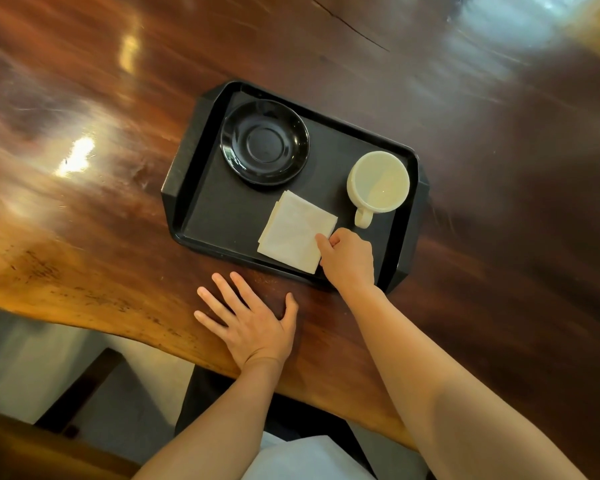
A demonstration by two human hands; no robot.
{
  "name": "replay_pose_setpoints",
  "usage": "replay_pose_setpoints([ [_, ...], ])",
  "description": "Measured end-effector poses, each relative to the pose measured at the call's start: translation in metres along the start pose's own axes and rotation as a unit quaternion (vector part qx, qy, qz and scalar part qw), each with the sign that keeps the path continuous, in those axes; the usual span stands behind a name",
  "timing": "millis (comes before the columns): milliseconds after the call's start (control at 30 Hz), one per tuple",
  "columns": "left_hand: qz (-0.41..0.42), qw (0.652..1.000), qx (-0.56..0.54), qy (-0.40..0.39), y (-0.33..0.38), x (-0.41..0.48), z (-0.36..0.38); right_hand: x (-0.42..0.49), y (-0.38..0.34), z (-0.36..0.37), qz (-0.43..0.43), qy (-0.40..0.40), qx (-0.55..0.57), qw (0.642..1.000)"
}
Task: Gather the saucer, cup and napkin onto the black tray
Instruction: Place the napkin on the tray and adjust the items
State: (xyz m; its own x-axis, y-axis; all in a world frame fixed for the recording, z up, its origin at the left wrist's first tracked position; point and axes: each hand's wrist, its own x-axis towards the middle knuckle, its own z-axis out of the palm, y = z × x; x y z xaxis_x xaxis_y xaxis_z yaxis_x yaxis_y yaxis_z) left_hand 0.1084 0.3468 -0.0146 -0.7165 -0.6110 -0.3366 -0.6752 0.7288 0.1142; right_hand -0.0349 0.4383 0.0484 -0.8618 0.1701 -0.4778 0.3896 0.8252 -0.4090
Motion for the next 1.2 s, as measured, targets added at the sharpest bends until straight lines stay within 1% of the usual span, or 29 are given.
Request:
replay_pose_setpoints([
  [100,-0.007,1.000,0.001,-0.005,0.004,0.001,-0.001,0.002,-0.001,-0.002,0.002,-0.001,-0.001,1.000],
  [167,0.015,1.000,-0.006,-0.003,0.015,-0.008,0.000,-0.002,0.011,-0.016,0.006,0.024,0.011,1.000],
  [233,0.010,1.000,-0.008,-0.005,0.017,-0.006,0.001,-0.002,0.013,-0.019,0.013,0.022,0.027,0.999],
  [333,0.013,1.000,-0.007,-0.003,0.015,-0.012,0.005,-0.014,0.027,-0.024,0.032,0.031,0.078,0.996],
  [433,0.007,1.000,-0.005,-0.001,0.007,-0.010,0.004,-0.018,0.035,-0.029,0.064,0.047,0.151,0.985],
  [500,0.003,1.000,-0.003,0.006,0.001,-0.003,0.004,-0.016,0.033,-0.033,0.080,0.053,0.174,0.980],
  [700,0.004,1.000,-0.003,0.015,-0.002,0.000,0.003,0.009,0.023,-0.050,0.054,0.020,0.251,0.966],
  [833,0.007,1.000,-0.005,0.023,-0.004,-0.001,0.006,0.023,0.023,-0.049,0.092,0.025,0.289,0.953],
  [900,0.009,1.000,-0.005,0.030,-0.004,-0.001,0.007,0.026,0.023,-0.049,0.113,0.004,0.331,0.937],
  [1000,0.010,0.999,-0.009,0.035,-0.004,0.000,0.008,0.027,0.019,-0.051,0.169,-0.036,0.444,0.879],
  [1033,0.010,0.999,-0.009,0.036,-0.005,0.000,0.009,0.027,0.019,-0.051,0.176,-0.036,0.462,0.869],
  [1200,0.011,0.999,-0.018,0.044,-0.006,0.000,0.009,0.026,0.016,-0.054,0.183,-0.026,0.499,0.847],
])
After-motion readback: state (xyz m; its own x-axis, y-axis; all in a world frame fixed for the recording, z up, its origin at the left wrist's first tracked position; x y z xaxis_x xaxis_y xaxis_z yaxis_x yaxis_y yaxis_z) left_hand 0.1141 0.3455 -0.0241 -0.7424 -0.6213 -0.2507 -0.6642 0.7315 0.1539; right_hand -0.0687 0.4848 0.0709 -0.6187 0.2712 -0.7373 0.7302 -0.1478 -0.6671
